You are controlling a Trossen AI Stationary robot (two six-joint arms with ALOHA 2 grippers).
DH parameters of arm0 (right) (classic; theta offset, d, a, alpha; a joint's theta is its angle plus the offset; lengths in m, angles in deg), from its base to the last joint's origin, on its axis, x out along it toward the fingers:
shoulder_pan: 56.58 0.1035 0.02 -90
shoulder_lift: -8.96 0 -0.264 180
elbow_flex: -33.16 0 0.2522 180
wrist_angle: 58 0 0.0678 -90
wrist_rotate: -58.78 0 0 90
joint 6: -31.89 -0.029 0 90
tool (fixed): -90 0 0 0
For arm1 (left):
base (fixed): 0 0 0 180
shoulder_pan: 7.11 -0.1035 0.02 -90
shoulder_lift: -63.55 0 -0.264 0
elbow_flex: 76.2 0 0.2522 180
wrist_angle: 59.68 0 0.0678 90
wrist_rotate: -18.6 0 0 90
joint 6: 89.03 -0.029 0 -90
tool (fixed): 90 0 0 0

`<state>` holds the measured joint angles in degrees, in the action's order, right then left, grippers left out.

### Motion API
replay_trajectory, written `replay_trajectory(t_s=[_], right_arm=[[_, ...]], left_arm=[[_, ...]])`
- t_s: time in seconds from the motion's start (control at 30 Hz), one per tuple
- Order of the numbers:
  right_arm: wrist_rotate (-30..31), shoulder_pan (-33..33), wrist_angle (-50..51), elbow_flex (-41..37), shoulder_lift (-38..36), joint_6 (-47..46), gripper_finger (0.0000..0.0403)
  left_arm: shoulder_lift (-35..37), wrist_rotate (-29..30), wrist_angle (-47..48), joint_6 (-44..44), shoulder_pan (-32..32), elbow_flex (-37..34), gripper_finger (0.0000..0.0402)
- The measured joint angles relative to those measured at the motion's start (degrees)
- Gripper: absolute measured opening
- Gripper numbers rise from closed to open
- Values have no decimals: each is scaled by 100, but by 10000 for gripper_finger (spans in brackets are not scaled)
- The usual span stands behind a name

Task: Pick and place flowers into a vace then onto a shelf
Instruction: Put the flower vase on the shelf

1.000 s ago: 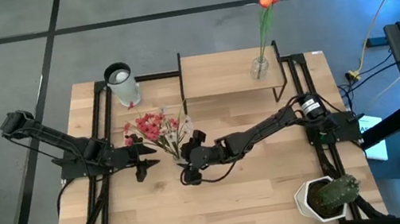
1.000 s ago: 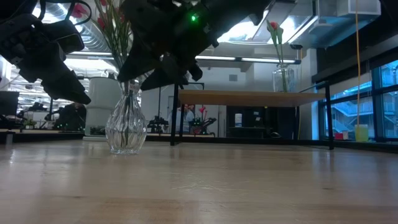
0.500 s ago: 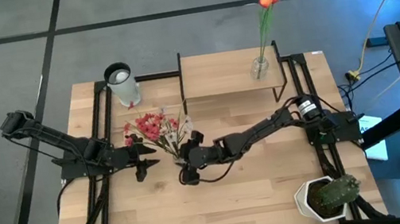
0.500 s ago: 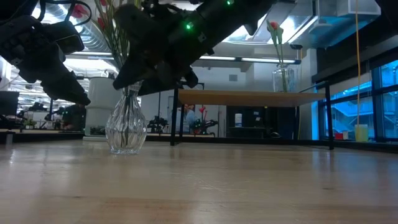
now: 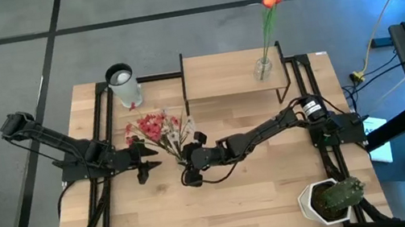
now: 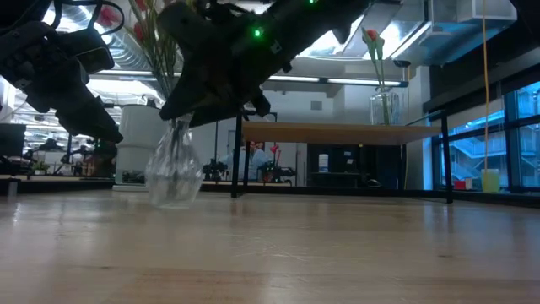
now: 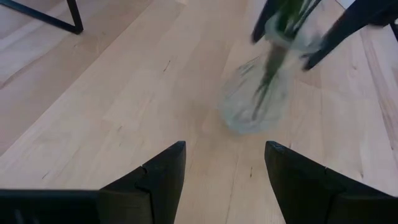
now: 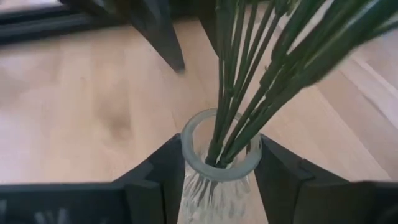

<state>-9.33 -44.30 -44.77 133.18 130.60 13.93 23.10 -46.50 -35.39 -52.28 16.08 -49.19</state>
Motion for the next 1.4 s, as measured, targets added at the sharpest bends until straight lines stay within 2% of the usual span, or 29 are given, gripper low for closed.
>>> replay_trajectory(t_s=[0.17, 0.33, 0.5, 0.57, 0.7, 0.87, 1.13, 1.4], right_arm=[[-153, -76, 479, 215, -865, 47, 155], [-83, -495, 1625, 359, -2018, -131, 155], [613, -987, 2306, 439, -2920, 29, 155], [674, -1269, 2479, 441, -3097, 26, 155], [693, -1778, 2595, 424, -3158, 140, 155], [132, -2292, 2575, 424, -2862, 327, 155], [79, -2691, 2652, 413, -2275, 401, 155], [175, -2942, 2599, 415, -2129, 315, 155]], left_arm=[[0, 0, -2, 0, 1, 0, 212], [1, 86, -2, 0, -1, 0, 212], [0, 210, -2, 0, -1, 0, 212], [0, 243, -2, 0, -1, 0, 212], [0, 249, -2, 0, -1, 0, 212], [0, 249, -2, 2, -1, 0, 212], [0, 249, -2, 1, -1, 0, 212], [1, 249, -2, 1, -1, 0, 212]])
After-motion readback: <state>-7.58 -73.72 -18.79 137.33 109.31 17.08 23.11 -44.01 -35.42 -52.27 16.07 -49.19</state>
